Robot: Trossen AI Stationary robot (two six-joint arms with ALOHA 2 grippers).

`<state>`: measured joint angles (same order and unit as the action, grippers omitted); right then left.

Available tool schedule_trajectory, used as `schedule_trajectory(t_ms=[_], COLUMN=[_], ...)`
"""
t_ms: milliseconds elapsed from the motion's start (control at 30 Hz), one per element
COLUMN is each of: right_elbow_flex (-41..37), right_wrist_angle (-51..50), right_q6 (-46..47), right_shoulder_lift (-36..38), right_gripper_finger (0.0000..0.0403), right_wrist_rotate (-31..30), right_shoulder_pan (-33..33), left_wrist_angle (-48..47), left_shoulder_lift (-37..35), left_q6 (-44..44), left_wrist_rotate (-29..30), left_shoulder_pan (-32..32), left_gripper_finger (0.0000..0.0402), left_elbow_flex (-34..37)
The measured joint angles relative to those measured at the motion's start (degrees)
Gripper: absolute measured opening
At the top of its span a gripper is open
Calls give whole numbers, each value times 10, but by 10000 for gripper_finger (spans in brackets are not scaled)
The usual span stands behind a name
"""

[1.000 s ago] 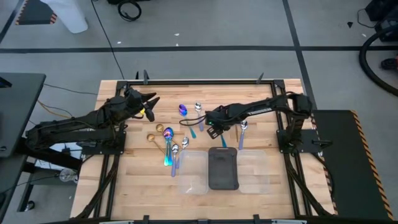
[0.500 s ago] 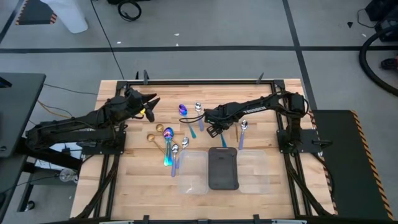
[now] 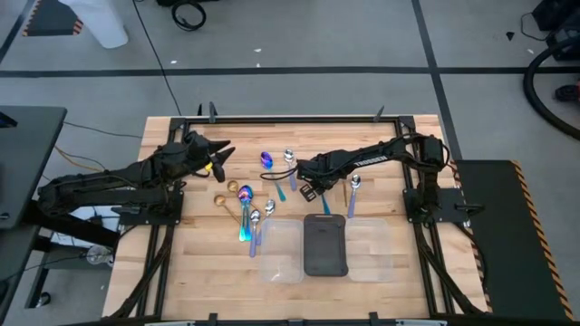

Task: Sort silverware by color (type)
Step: Put the blue spoon into the black bin

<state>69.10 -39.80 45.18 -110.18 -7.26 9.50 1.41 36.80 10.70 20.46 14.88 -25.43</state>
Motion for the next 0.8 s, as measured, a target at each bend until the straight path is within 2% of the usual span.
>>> schedule_trajectory(t_ms=[267, 800], right_elbow_flex=[0, 0], right_wrist_angle=[2, 6], right_q6=[-2, 8], right_shoulder_lift=[-2, -3], right_gripper_finger=[53, 52], right_wrist_rotate=[6, -6], right_shoulder_pan=[0, -5], left_wrist_angle=[0, -3], left_shoulder_lift=[0, 0], left_q6=[-3, -9], left_wrist_rotate=[0, 0], left_shoulder_pan=[-1, -1], left_gripper_finger=[142, 142], left_elbow_flex=[0, 0])
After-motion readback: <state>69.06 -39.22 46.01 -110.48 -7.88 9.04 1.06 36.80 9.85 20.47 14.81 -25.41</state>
